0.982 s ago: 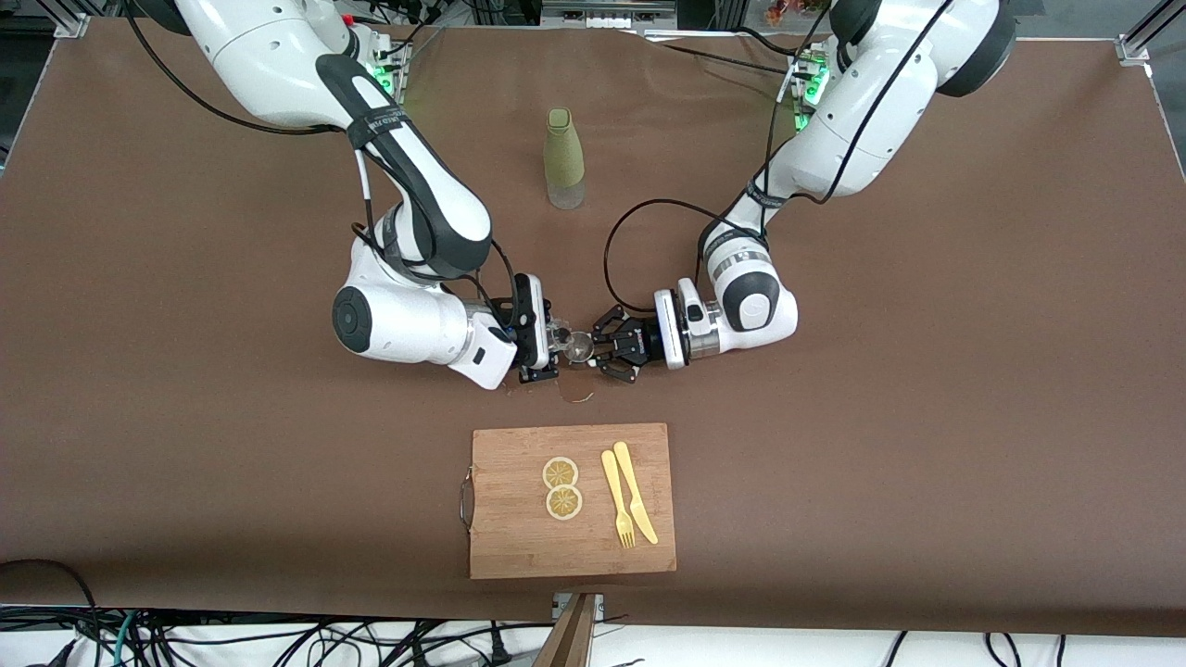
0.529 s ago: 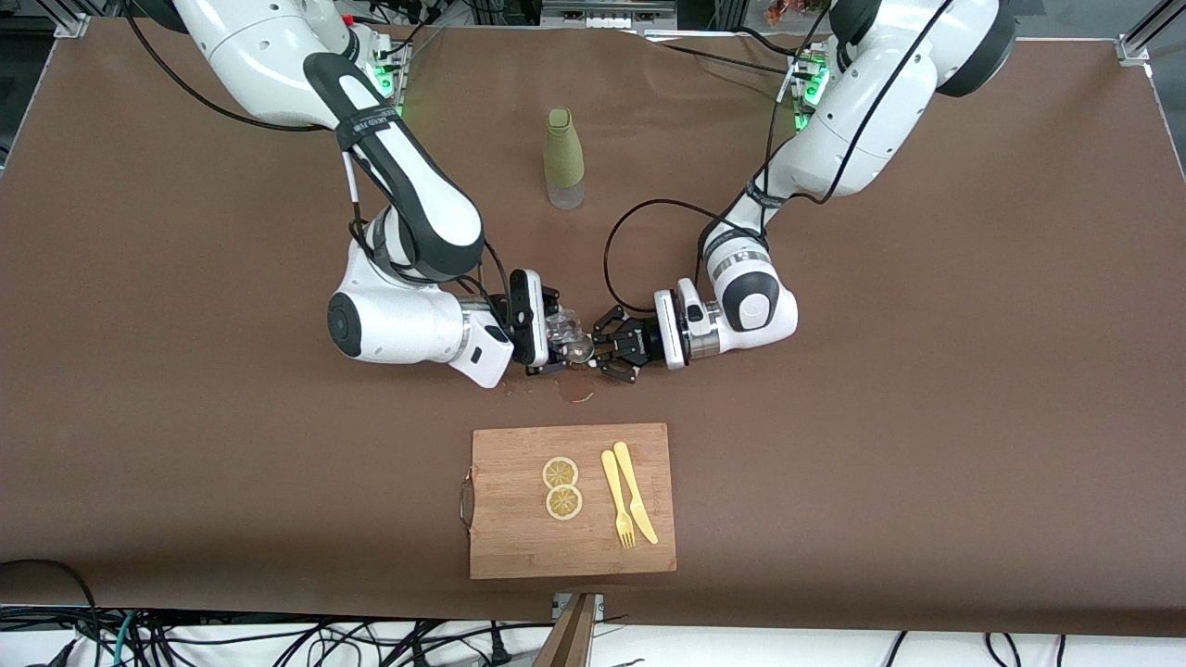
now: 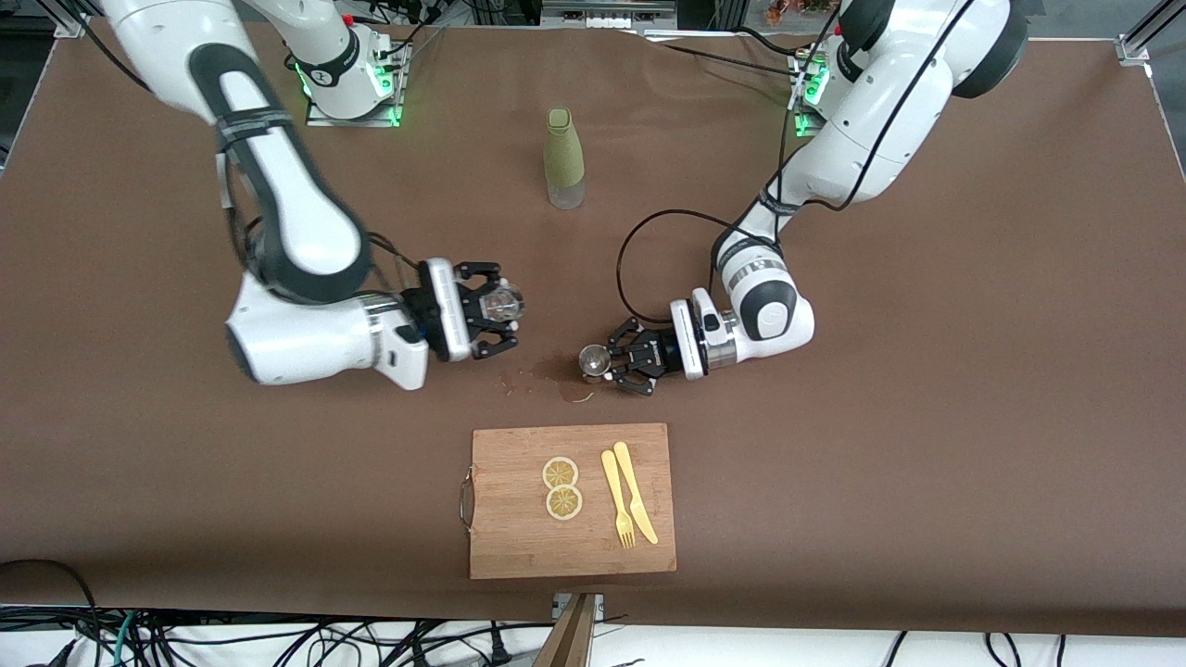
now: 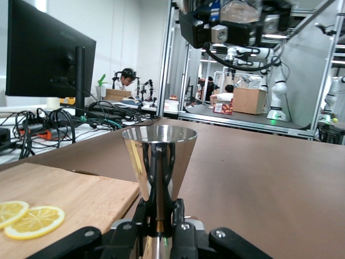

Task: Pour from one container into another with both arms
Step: 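Carry the beaker back with the right gripper while the left gripper carries the jigger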

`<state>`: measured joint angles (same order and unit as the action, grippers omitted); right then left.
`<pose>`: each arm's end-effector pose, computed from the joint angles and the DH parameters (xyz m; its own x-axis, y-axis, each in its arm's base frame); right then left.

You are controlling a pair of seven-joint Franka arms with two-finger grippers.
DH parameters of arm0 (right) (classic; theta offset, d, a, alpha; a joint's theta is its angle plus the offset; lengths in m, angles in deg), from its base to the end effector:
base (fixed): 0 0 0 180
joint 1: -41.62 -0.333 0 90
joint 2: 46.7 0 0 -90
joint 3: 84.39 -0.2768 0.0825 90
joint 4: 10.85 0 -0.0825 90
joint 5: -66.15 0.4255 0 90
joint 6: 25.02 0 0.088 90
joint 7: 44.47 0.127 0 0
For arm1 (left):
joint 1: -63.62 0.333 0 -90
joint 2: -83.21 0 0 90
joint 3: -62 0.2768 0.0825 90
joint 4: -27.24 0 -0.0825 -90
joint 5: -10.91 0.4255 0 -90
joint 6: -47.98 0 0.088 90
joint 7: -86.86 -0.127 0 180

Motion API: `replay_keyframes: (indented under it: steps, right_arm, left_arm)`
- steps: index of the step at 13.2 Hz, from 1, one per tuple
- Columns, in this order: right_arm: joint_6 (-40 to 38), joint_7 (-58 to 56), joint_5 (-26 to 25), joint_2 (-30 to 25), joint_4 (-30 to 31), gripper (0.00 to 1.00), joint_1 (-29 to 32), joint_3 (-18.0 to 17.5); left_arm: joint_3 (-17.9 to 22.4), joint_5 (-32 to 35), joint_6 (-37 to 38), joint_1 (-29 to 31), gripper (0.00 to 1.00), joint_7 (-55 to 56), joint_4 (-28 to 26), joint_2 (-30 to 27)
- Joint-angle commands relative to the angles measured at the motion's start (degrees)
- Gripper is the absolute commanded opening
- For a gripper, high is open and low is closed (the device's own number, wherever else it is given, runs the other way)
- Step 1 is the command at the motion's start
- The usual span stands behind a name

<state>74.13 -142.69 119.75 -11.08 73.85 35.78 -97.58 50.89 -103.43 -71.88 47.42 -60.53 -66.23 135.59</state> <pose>0.6400 0.2934 0.2766 0.1098 0.5551 0.8245 0.9132 0.2712 -0.3042 0.5851 -0.3628 0.0496 0.1165 -0.0591 0.9914 -0.9700 -0.2212 0.1008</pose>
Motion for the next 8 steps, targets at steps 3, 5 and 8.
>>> replay_keyframes:
  steps: [3,5,8]
  right_arm:
    - [-14.13,-10.04,3.09,-0.65,2.31,0.05,8.99,-0.34]
    - [-19.67,-15.57,2.48,1.54,2.4,0.05,13.55,-0.17]
    - [-23.03,-17.53,2.3,6.9,2.14,0.05,21.37,-0.17]
  left_arm:
    - [2.3,11.48,9.35,6.96,0.0,-2.99,-5.93,-4.47]
    - [7.22,15.44,17.34,7.41,0.0,-2.99,-6.9,-4.65]
    - [15.12,23.51,28.42,9.25,0.0,-2.56,-7.7,-4.65]
